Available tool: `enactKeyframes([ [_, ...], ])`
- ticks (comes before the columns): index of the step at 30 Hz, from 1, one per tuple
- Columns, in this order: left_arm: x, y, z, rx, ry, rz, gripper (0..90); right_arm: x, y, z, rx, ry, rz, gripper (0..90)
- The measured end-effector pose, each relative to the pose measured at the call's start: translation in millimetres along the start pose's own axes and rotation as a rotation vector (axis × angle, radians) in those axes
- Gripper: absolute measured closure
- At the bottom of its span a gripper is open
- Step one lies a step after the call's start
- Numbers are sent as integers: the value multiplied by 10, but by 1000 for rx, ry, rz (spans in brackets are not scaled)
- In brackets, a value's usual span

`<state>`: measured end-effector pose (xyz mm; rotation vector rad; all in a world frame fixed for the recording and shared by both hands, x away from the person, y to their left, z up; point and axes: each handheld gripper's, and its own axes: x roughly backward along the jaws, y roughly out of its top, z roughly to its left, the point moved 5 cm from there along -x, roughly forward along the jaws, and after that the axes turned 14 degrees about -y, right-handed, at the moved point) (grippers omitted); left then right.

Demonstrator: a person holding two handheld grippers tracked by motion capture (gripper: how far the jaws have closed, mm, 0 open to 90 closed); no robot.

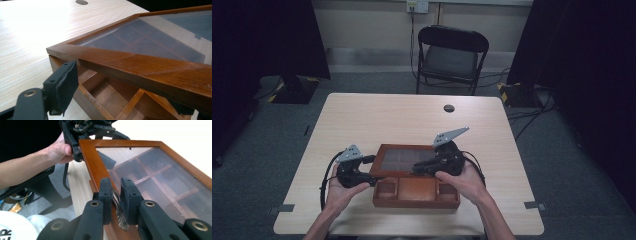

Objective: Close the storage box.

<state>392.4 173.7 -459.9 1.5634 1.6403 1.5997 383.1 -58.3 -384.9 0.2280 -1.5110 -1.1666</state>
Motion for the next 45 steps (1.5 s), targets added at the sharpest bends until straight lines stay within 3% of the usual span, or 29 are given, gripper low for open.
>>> enactKeyframes([
  [11,-19,-29,16,3,-5,34,175,-16,-9,16,31,9,15,814],
  [16,27,-67,47,23,-7,33,175,-25,-12,23,37,9,20,814],
  [22,123,-172,155,21,44,69,195,-43,-49,38,44,10,34,816],
  [24,180,-218,257,51,66,59,213,-64,-84,50,51,13,45,816],
  [27,229,-232,320,60,84,48,213,-83,-117,63,59,15,57,816],
  [29,297,-240,389,64,119,49,215,-93,-139,72,60,15,63,817],
  [34,374,-288,433,72,141,54,215,-105,-186,77,51,16,40,817],
  [45,427,-434,505,101,159,81,215,-210,-344,130,62,5,86,816],
])
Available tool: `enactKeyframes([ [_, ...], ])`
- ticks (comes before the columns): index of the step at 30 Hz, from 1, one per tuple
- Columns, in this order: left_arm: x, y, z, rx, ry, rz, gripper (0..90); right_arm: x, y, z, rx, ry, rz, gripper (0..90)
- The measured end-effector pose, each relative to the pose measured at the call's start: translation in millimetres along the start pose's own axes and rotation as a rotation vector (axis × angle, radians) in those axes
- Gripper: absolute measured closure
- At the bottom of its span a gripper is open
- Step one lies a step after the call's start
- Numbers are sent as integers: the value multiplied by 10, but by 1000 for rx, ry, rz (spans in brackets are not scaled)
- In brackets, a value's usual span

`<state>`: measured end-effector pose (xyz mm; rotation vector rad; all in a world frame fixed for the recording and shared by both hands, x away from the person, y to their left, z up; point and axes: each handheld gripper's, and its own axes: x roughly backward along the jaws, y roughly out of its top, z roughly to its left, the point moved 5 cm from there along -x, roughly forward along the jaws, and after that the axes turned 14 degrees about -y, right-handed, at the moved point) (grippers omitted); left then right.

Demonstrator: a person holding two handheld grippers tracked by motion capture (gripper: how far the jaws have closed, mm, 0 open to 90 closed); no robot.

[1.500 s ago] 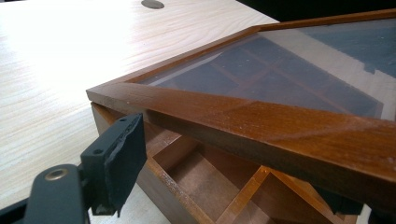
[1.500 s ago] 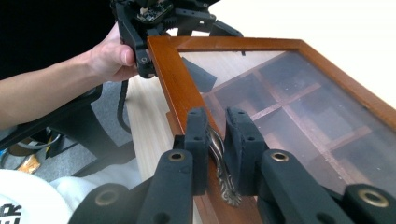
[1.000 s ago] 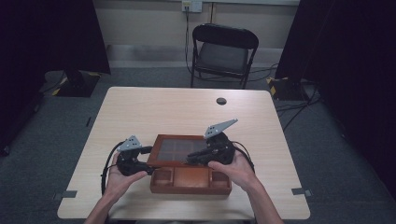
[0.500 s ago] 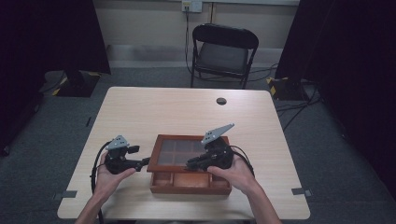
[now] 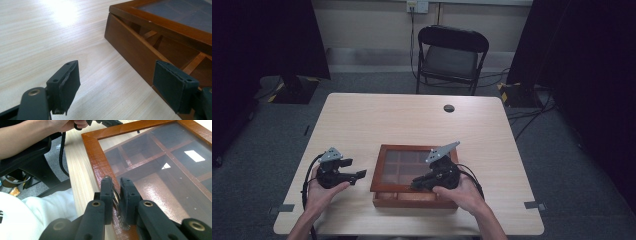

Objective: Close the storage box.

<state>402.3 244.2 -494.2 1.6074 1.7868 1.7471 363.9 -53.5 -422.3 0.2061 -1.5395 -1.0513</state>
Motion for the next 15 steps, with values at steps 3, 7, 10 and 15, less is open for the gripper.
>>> enactKeyframes([
  [3,-10,-16,18,15,-3,4,213,-9,-14,4,0,-1,4,817],
  [7,-17,-29,30,7,13,20,212,-34,-49,12,8,-5,18,816],
  [10,-30,-43,46,19,14,28,209,-49,-77,16,9,-9,21,816],
  [15,-37,-53,48,23,17,35,209,-90,-130,23,9,-7,32,816],
])
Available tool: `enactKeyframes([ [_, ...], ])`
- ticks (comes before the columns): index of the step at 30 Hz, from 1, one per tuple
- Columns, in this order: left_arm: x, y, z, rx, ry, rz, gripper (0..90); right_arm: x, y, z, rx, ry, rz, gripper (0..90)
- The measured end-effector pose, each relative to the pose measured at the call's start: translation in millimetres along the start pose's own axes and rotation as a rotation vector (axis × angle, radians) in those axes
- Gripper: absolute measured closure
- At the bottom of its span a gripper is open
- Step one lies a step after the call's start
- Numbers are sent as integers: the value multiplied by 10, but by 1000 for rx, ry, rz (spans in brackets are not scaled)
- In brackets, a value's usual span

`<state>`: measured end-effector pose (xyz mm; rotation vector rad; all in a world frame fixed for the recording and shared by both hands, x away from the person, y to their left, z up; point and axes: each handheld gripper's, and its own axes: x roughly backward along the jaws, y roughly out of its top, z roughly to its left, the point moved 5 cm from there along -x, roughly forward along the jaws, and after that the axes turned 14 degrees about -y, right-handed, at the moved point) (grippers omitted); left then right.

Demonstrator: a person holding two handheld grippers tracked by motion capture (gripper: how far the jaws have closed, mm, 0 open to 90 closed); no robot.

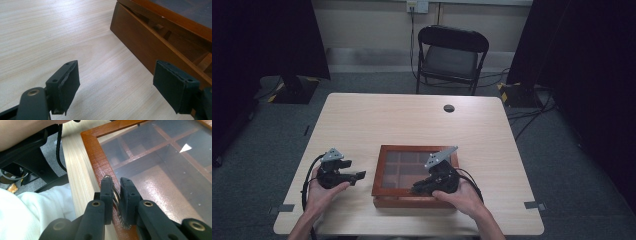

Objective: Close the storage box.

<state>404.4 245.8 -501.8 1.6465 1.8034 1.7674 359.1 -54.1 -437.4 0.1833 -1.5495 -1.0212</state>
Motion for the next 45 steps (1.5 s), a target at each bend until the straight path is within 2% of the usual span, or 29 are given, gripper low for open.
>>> enactKeyframes([
  [8,-10,-6,9,3,7,7,208,-84,-83,-6,-8,11,21,817],
  [14,-20,-11,8,2,2,15,208,-185,-182,3,7,-8,55,817],
  [21,-41,-18,18,3,0,22,206,-186,-203,-10,-3,9,34,812],
  [22,-42,-19,20,0,1,24,205,-181,-206,-16,-8,-8,25,755],
  [23,-41,-19,22,-2,2,25,205,-181,-206,-16,-8,-8,25,755],
  [24,-44,-19,22,3,0,25,204,-159,-203,-27,-34,-3,6,666],
  [25,-42,-19,24,5,0,24,204,-159,-203,-27,-34,-3,6,666],
  [27,-41,-20,29,9,3,27,197,-114,-192,-54,-52,-10,-20,604],
  [28,-39,-20,35,5,6,38,187,-53,-181,-110,-83,-42,-50,516],
  [29,-39,-20,35,5,6,38,187,-53,-181,-110,-83,-42,-50,516],
  [30,-40,-16,37,9,8,41,187,-28,-180,-139,-90,-65,-60,491],
  [31,-35,-13,37,12,7,41,186,69,-181,-242,-140,-119,-109,431],
  [32,-30,-13,39,10,11,42,186,69,-181,-242,-140,-119,-109,431],
  [33,-21,-17,44,11,14,43,186,100,-186,-274,-149,-140,-121,429],
  [34,1,-29,66,15,30,47,186,192,-206,-364,-185,-194,-146,384],
  [35,1,-29,66,15,30,47,186,192,-206,-364,-185,-194,-146,384],
  [36,16,-44,90,22,42,44,186,226,-219,-405,-198,-218,-151,384],
  [37,30,-56,110,26,55,47,187,282,-246,-480,-230,-255,-158,377],
  [39,60,-79,139,31,65,55,188,361,-305,-594,-263,-300,-159,354],
  [40,74,-89,150,34,66,55,189,432,-381,-699,-295,-350,-160,315],
  [41,90,-98,165,38,70,58,189,432,-381,-699,-295,-350,-160,315],
  [42,107,-116,195,46,72,63,189,495,-480,-793,-340,-413,-161,263],
  [43,107,-116,195,46,72,63,189,495,-480,-793,-340,-413,-161,263],
  [44,115,-131,215,52,81,70,189,513,-525,-828,-359,-433,-161,245],
  [45,115,-146,231,58,87,79,189,574,-683,-932,-403,-507,-150,236],
])
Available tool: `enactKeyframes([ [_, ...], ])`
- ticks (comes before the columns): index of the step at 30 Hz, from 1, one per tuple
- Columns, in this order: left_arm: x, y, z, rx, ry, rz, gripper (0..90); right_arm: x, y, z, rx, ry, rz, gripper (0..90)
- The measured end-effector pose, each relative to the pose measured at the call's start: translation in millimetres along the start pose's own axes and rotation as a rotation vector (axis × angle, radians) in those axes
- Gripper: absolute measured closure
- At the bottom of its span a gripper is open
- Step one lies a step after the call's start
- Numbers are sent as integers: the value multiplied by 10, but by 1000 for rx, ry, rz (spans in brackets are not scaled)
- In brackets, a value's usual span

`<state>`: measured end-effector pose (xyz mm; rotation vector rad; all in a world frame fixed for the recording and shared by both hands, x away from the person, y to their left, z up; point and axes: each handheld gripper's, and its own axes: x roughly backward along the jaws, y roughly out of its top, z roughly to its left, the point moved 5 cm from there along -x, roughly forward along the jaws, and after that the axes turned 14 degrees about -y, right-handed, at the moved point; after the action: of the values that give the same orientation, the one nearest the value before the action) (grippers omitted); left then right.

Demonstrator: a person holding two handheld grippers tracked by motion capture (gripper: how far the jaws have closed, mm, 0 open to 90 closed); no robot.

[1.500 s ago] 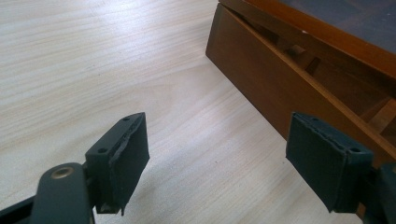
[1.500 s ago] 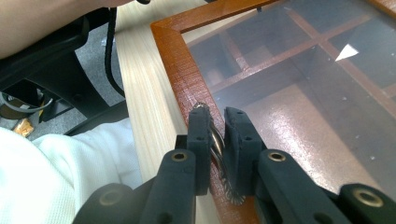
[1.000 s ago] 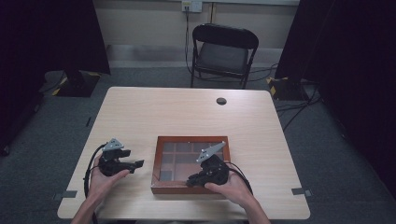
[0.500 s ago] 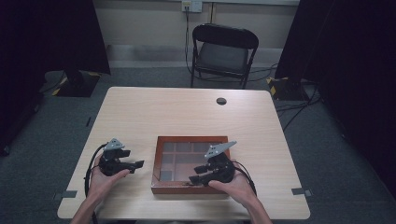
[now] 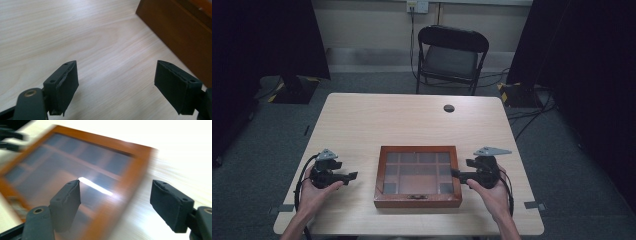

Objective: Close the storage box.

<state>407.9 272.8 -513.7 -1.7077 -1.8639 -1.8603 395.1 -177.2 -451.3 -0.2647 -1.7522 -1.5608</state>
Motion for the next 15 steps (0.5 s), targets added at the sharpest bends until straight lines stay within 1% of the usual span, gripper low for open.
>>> enactKeyframes([
  [1,-4,-16,16,10,10,10,189,0,0,0,0,0,0,236],
  [2,-3,-35,33,12,13,11,190,-2,-47,-79,-13,-24,4,213],
  [3,-6,-56,52,18,22,12,194,-2,-96,-154,-32,-39,16,199],
  [4,-14,-81,69,27,27,23,204,-7,-200,-309,-42,-108,49,189],
  [5,-22,-106,87,28,31,35,204,-7,-200,-309,-42,-108,49,189],
  [6,-26,-119,92,22,33,28,197,-17,-253,-381,-42,-126,66,186],
  [7,-24,-124,92,22,36,25,198,-50,-371,-534,-71,-179,99,182],
  [8,-25,-127,90,20,42,23,198,-50,-371,-534,-71,-179,99,182],
  [9,-26,-131,84,13,49,25,198,-72,-433,-598,-79,-195,109,181],
  [10,-42,-137,77,-21,80,45,198,-121,-567,-704,-89,-253,142,183],
  [11,-42,-137,77,-21,80,45,197,-121,-567,-704,-89,-253,142,183],
  [12,-61,-144,72,-55,115,61,197,-146,-610,-736,-85,-264,147,185],
  [13,-77,-143,70,-51,127,51,158,-212,-706,-821,-89,-318,177,157],
  [14,-86,-144,73,-45,128,35,153,-238,-732,-853,-83,-362,182,150],
  [15,-93,-151,81,-45,131,15,153,-238,-732,-853,-83,-362,182,150],
])
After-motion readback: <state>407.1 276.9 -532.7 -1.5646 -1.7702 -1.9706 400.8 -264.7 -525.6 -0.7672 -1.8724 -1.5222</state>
